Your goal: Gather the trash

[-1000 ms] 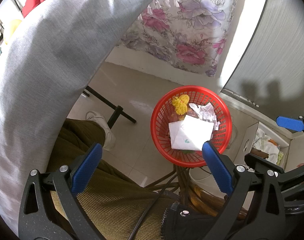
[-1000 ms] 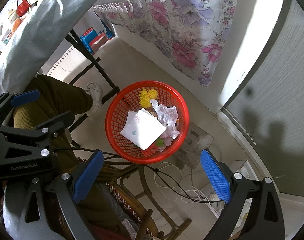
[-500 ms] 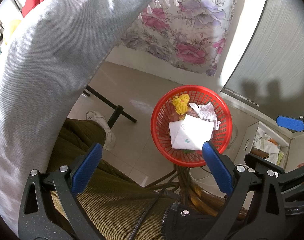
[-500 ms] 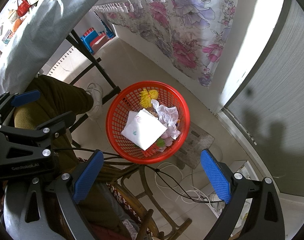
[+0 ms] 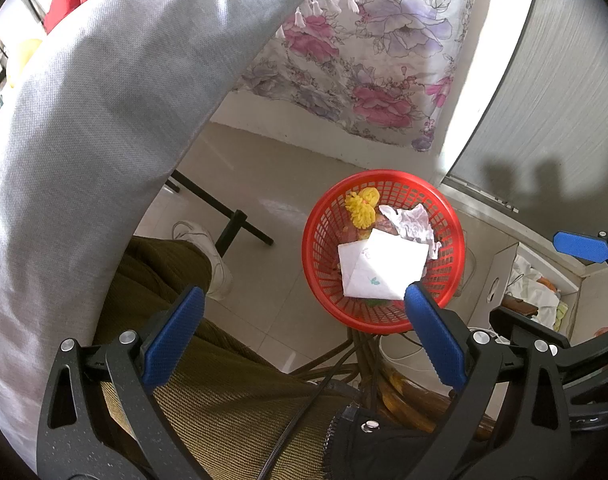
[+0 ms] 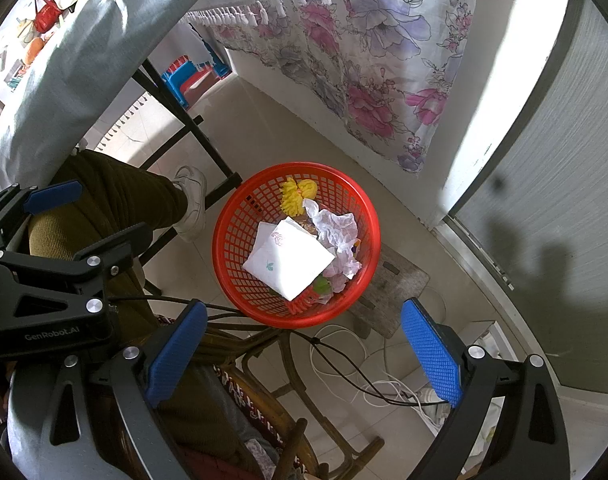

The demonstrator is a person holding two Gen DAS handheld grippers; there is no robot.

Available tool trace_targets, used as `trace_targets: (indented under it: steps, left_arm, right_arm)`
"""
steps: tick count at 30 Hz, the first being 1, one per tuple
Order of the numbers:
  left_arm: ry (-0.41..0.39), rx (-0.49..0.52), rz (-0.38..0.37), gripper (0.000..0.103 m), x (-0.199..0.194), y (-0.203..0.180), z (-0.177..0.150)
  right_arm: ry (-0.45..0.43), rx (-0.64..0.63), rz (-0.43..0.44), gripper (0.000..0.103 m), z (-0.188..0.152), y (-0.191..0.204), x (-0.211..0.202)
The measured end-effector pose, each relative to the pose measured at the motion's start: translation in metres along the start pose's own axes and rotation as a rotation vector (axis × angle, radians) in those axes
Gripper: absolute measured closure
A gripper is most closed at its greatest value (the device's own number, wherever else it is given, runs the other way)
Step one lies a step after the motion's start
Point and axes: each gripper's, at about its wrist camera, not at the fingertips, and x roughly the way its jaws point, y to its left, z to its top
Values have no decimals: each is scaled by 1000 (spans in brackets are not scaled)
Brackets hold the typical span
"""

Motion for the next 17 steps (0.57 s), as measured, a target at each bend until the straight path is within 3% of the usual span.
trace_targets:
  steps: [17]
  left_arm:
    - [-1,-4,2,7,1,4,0]
  right_arm:
    - [-1,0,1,7,-1,0,0]
